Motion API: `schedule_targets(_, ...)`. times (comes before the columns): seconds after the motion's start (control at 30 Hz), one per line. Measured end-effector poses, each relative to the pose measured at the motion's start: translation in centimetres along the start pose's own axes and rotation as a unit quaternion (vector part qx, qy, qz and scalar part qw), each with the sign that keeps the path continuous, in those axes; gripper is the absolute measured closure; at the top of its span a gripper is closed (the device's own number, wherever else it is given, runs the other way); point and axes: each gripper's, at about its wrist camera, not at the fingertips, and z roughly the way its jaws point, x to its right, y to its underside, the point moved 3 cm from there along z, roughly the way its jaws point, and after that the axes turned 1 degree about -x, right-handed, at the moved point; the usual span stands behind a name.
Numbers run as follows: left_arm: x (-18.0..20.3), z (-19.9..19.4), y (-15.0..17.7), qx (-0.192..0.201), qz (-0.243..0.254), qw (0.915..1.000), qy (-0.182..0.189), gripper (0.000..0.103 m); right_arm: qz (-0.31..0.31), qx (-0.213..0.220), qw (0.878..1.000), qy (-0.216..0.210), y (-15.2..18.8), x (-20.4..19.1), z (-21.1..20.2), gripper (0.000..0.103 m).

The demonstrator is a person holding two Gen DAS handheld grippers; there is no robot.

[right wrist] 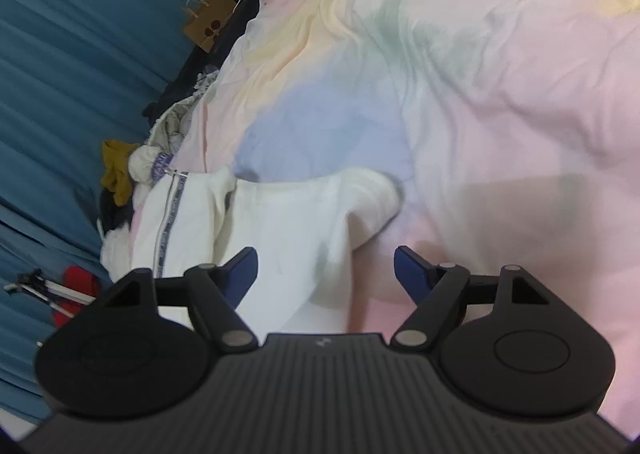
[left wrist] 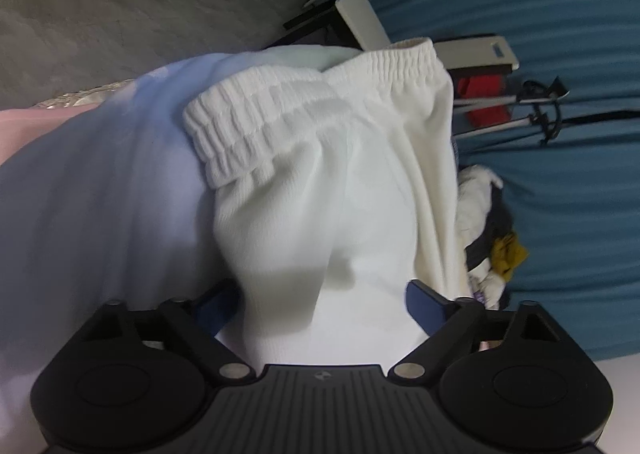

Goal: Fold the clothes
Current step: 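Grasp the ribbed waistband with the left gripper while the right gripper grasps the cuff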

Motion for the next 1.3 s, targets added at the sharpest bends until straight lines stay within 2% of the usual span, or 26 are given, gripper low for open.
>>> schedule_targets(0.07, -0.2, 0.2, -0.1, 0.0, -0.002, 1.0, 0.008, 0.026, 0.01, -0.017, 1.0, -0.012, 0.1, 0.0, 1.4, 0.03)
schedule_targets(0.13, 0.0, 0.5, 0.1, 0.001, 0.003, 1.0, 0.003, 0.044, 0.004, -0.024, 1.0, -0.009, 0.4, -0.4, 2.7, 0.042)
schedule_targets(0.17, 0.1, 0.7, 0.3, 0.001, 0.007, 1.0, -0.001, 0.049, -0.005, -0.022, 1.0, -0.003, 0.5, -0.7, 3.1, 0.056)
schedule_targets(0.2, 0.1, 0.7, 0.3, 0.002, 0.007, 1.0, -0.001, 0.061, -0.019, -0.015, 1.0, 0.006, 0.5, -1.1, 3.4, 0.072)
schedule_targets(0.23, 0.1, 0.7, 0.3, 0.002, 0.007, 1.0, -0.002, 0.071, -0.033, -0.009, 0.999, 0.015, 0.5, -1.4, 3.6, 0.081)
schedule_targets(0.27, 0.1, 0.7, 0.3, 0.003, 0.007, 1.0, -0.002, 0.075, -0.05, 0.0, 0.998, 0.024, 0.6, -1.8, 3.6, 0.092)
schedule_targets(0.33, 0.5, 0.7, 0.2, 0.006, 0.015, 0.9998, 0.008, 0.085, -0.073, 0.015, 0.997, 0.023, 0.5, -2.4, 3.1, 0.094)
schedule_targets(0.43, 1.0, 0.0, 0.3, 0.026, 0.03, 0.999, 0.02, 0.094, -0.086, 0.039, 0.996, 0.004, 0.2, -3.2, 1.5, 0.095)
schedule_targets(0.53, 1.3, -1.0, 0.6, 0.044, 0.039, 0.9978, 0.029, 0.097, -0.096, 0.07, 0.993, -0.016, -0.1, -3.9, -0.4, 0.097)
schedule_targets(0.73, 2.8, -5.1, 1.5, 0.092, 0.065, 0.9895, 0.09, 0.099, -0.104, 0.108, 0.988, -0.035, -0.2, -4.4, -3.8, 0.097)
schedule_targets(0.9, 6.1, -5.1, -0.2, 0.085, 0.055, 0.988, 0.117, 0.099, -0.124, 0.132, 0.982, -0.055, -1.0, -8.2, -5.0, 0.097)
schedule_targets(1.0, 9.0, -3.7, -2.6, 0.08, 0.048, 0.9887, 0.118, 0.099, -0.156, 0.137, 0.977, -0.051, -1.9, -12.3, -4.0, 0.097)
schedule_targets(1.13, 13.8, 0.3, -6.3, 0.084, 0.06, 0.989, 0.106, 0.099, -0.187, 0.149, 0.97, -0.047, -3.1, -18.6, -0.9, 0.097)
schedule_targets(1.3, 18.6, 9.8, -11.3, 0.087, 0.081, 0.9899, 0.077, 0.099, -0.23, 0.159, 0.96, -0.025, -4.0, -25.1, 6.7, 0.097)
